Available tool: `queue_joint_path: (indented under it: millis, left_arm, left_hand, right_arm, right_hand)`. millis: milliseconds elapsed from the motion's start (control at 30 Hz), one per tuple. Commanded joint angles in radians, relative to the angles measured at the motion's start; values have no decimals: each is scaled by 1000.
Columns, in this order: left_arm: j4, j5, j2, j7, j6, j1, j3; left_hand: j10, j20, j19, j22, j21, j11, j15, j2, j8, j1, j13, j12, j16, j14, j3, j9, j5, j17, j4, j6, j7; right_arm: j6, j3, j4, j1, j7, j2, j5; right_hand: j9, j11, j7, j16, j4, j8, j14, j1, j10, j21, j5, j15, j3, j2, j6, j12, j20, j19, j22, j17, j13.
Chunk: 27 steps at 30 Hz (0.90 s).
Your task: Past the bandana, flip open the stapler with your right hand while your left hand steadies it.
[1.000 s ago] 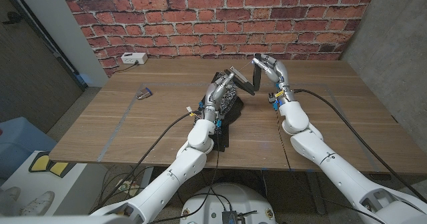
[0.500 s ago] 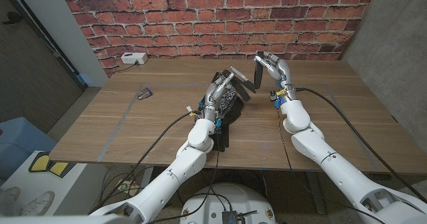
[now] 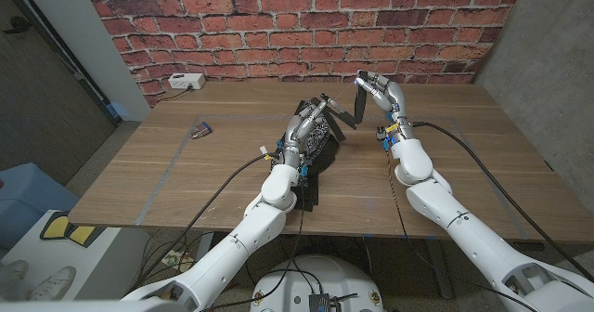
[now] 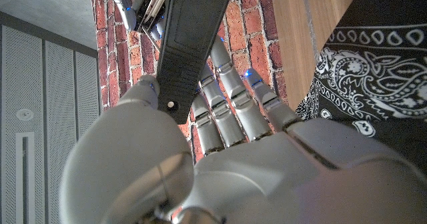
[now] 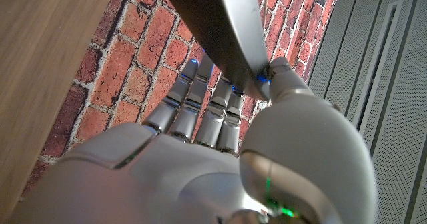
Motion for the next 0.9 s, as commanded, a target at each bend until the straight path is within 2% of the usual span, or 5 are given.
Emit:
queue_joint_path:
  millis: [33,200,667,767,900]
  left_arm:
    - [31,-18,-9,-15,-35,-1,-3]
    - [57,-31,-21,-30,-58,-7,-5]
    - [106,-30,-46,-35,-107,-18,-10]
    - [113,-27,-51,-32,-119,-19,-11]
    - [123,-26,-58,-32,-135,-21,-14]
  left_hand:
    - [23,-10,-6,3,4,-11,-95,164,7,153,6,-1,-10,-4,7,1,9,0,8,23,-29]
    - [24,-22,-9,1,5,-11,-96,162,6,155,6,-2,-15,-4,10,1,11,-2,10,23,-32]
    - [24,-30,-5,-1,11,-11,-97,161,2,160,7,-5,-17,13,15,-2,16,-1,11,23,-34]
    - [29,-33,3,-1,20,-13,-95,146,-1,173,9,-11,31,85,6,-1,17,30,-1,24,-34]
    - [30,-40,8,-1,23,-13,-96,144,-2,177,9,-12,37,89,4,0,17,36,-5,24,-33]
  right_arm:
    - [16,4,1,-4,1,5,5]
    - [23,8,-1,-9,-9,12,2]
    - [52,33,-8,-36,-59,35,-4]
    - [61,39,-7,-44,-70,44,-1]
    - [72,45,-4,-53,-78,53,4]
  right_hand:
    - [3,-20,-65,3,56,-2,8,106,27,10,5,-174,65,106,73,6,-49,-5,6,5,5]
    - [3,-20,-64,3,55,-2,7,108,28,16,5,-174,66,105,74,6,-49,-7,11,8,6]
    - [4,-20,-61,-1,55,-4,5,111,34,30,5,-174,70,104,79,7,-50,-18,24,15,3]
    - [5,-19,-60,-1,55,-4,5,112,35,33,4,-174,70,104,80,6,-49,-19,27,16,1]
    - [5,-19,-59,-1,55,-4,6,113,35,35,4,-175,71,103,81,6,-49,-22,29,18,1]
